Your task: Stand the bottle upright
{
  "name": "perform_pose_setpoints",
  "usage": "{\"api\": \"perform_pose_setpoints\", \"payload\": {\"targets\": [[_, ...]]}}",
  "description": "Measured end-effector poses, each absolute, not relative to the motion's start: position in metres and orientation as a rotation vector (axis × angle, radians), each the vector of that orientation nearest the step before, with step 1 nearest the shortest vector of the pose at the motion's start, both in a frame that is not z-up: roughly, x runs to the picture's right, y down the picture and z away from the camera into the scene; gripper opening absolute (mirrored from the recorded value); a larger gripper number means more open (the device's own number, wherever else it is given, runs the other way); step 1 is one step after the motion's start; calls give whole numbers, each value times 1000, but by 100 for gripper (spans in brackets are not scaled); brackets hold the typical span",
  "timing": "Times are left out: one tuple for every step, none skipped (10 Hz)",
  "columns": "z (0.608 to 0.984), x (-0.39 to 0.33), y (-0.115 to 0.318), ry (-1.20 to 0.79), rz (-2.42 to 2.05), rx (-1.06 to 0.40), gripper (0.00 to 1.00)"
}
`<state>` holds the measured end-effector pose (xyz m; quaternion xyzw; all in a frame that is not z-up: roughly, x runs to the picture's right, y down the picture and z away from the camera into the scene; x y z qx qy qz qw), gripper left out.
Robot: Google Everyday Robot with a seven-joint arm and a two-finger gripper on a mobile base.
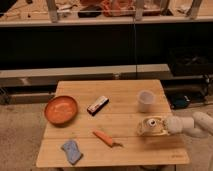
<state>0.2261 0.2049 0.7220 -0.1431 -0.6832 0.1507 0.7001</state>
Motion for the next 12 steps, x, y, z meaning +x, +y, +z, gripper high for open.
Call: {"api": "perform_pose_setpoints", "payload": {"targets": [[726, 227, 209, -1525, 350, -330, 0], [729, 226, 212, -1528, 360, -344, 0], [729, 225, 213, -1530, 364, -354, 0], [731, 225, 214, -1533, 369, -363, 0], [732, 225, 215, -1535, 373, -372, 0], [732, 225, 216, -1533, 374, -379, 0], [733, 225, 217, -1528, 374, -391, 0], [735, 224, 218, -1522, 372, -402, 0], [736, 223, 218, -1520, 367, -412, 0], [737, 222, 218, -1519, 365, -417, 0], [738, 220, 219, -1521, 365, -425, 0], [741, 219, 220, -1524, 366, -433, 0]]}}
